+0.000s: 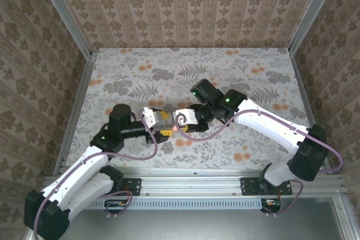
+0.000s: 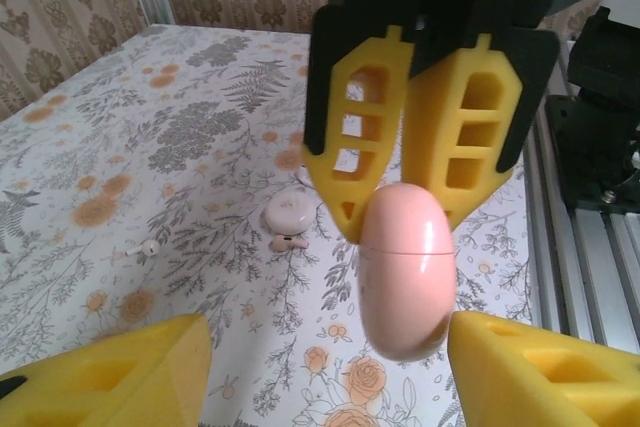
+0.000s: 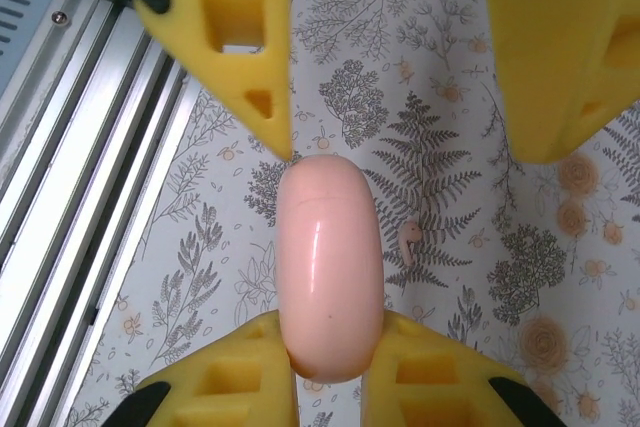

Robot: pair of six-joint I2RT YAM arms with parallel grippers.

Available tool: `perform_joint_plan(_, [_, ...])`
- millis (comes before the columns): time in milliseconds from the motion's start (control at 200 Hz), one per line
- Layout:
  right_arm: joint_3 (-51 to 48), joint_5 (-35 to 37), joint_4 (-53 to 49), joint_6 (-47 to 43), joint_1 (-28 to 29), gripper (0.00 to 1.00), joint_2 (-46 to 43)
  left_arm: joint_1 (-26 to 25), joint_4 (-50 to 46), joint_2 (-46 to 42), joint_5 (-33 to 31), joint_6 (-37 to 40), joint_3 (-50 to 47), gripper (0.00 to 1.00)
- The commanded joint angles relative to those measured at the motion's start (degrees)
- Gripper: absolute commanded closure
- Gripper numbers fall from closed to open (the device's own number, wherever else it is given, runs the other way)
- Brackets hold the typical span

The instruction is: Insert wireless bluetooth earbuds into charging case

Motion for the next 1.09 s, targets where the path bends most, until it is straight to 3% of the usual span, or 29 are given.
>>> perform_joint_plan(0, [2.1,-3.5,0.5,-0.1,0.3,0.9,0.9,-0.7,-1.7,0.2,1.1,2.2,1.9,0.35])
perform_joint_plan(270, [3.9,-3.8,0.2,1.0,0.4,0.9,2.6,-1.0,-2.3,1.2,2.6,2.2,2.5,0.39])
perform_joint_plan(485, [4.3,-3.5,1.2,1.8,0.5,0.9,3.2,-1.4,-2.9,2.9,4.0,2.4,3.3,0.6])
perform_joint_plan(695, [5.1,-2.3,1.0,2.1,1.0,0.9,4.3,-1.7,-2.4,2.7,4.8,2.1,3.4,0.59])
perform_joint_plan(870, [4.8,-2.1,2.2,2.6,1.1,0.9,4.0,-1.8,-3.0,2.7,4.9,2.1,3.6,0.77])
perform_joint_plan(975, [4.2,-2.1,3.6,3.0,1.0,0.9,3.2,-1.9,-3.0,3.0,4.8,2.0,3.5,0.77])
perform_joint_plan(1045, [4.2,-2.1,3.7,2.9,1.0,0.9,3.0,-2.0,-2.9,3.1,4.5,1.9,3.4,0.62])
perform_joint_plan(1090, [4.2,-1.9,3.6,2.9,1.0,0.9,2.9,-2.0,-2.9,3.2,4.4,1.9,3.4,0.59])
